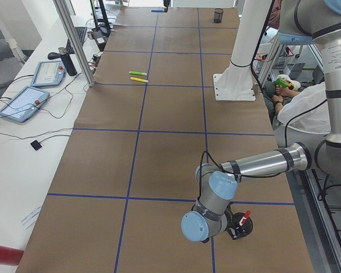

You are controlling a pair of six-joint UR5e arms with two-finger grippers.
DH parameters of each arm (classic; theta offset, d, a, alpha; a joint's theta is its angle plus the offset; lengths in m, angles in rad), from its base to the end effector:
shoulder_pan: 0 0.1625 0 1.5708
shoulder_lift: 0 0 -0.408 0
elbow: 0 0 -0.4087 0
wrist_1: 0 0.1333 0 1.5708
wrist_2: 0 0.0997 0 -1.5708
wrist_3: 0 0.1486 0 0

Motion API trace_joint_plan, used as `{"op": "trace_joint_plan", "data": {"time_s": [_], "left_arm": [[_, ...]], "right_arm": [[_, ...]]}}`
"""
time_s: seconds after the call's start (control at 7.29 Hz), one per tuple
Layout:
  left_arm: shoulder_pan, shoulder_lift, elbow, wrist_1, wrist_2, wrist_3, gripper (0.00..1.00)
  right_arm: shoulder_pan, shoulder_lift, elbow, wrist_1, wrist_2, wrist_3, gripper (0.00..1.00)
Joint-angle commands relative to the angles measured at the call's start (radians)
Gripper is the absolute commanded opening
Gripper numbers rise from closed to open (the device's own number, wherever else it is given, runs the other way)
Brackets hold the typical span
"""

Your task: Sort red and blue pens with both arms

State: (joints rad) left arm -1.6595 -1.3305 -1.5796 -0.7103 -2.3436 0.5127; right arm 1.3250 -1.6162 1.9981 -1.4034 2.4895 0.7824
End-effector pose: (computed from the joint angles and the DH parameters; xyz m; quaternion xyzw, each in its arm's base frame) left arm -0.0518 -0.2486 0.7900 -0.3640 0.4501 -0.0247 0.8151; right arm -0.1052 -0.4817 0.4426 0.0018 -0.4911 0.1128 0.8638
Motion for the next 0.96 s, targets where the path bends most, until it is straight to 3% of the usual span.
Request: {"op": "trace_joint_plan", "data": {"time_s": [0.0, 0.41, 0.82], "left_arm": [[0.001, -0.096, 0.006, -0.128, -0.003, -0.080, 1.00], [0.003, -0.276, 0.006, -0.227, -0.072, -0.158, 1.00], [0.045, -0.369, -0.005, -0.467, -0.147, -0.392, 1.00]], "right_arm": [[0.039, -0.068, -0.007, 0.000, -0.017, -0.098, 0.00], [0.063, -0.158, -0.015, -0.040, -0.098, -0.289, 0.00], [0.150, -0.145, -0.013, -0.332, -0.182, -0.613, 0.00]]}}
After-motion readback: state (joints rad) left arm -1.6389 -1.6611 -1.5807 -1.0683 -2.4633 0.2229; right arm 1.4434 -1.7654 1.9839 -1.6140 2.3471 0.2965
